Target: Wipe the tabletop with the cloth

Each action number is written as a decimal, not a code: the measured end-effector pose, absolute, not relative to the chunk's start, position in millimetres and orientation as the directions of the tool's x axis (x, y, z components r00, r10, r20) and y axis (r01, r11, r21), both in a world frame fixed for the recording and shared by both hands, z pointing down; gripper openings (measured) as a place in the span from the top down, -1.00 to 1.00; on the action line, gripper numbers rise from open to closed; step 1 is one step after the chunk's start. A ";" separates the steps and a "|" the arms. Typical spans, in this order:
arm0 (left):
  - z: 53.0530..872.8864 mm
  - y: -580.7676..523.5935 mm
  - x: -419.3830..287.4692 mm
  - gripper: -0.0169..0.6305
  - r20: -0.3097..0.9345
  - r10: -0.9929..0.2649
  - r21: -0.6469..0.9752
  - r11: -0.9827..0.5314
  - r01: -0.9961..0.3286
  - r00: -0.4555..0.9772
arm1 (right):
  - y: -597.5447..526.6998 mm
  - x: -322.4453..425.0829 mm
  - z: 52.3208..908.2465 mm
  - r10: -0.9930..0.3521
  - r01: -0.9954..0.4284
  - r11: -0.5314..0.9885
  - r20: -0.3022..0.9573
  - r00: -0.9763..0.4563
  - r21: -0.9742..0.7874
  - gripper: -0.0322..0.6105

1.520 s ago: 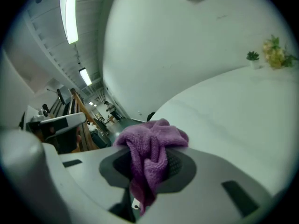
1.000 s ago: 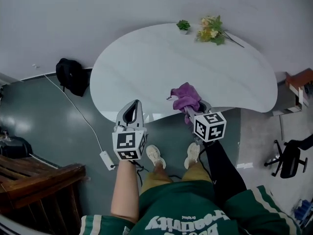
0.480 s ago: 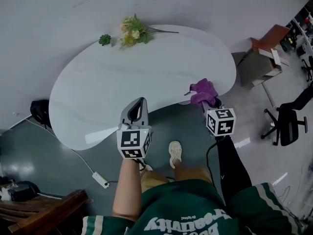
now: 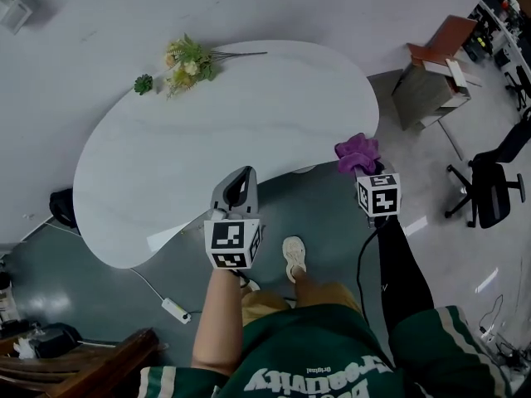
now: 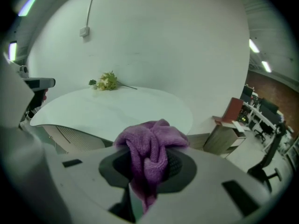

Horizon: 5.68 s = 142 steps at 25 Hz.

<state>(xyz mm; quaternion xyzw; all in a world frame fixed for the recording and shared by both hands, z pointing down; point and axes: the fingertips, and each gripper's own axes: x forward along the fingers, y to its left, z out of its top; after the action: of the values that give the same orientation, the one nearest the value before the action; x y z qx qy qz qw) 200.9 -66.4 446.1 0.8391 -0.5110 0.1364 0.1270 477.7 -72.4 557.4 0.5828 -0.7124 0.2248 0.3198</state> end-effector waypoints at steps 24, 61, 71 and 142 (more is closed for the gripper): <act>457.1 -15.8 35.3 0.95 0.388 -0.881 0.042 -0.278 -0.960 0.272 | -53.0 309.7 591.1 -0.581 -0.909 0.416 0.765 -0.276 -0.011 0.61; 462.5 97.8 -251.1 0.95 0.393 -0.916 0.041 -0.074 -0.996 0.084 | 54.3 -41.0 600.7 -0.452 -0.762 0.641 0.760 -0.468 -0.089 0.60; 466.1 130.1 -310.8 0.95 0.385 -0.923 0.057 0.002 -0.998 0.020 | 84.7 -114.3 598.9 -0.417 -0.728 0.679 0.763 -0.493 -0.099 0.60; 237.7 39.8 -41.2 0.95 0.102 -0.991 -0.059 -0.097 -0.994 0.090 | -25.2 105.2 286.4 -0.648 -0.660 0.752 0.194 -0.737 0.004 0.59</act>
<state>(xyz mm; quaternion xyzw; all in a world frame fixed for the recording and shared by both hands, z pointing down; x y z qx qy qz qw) -41.2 39.8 237.7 0.7382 -0.6720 0.0575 0.0126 105.2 -25.2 286.4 0.3509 -0.9313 0.0325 0.0918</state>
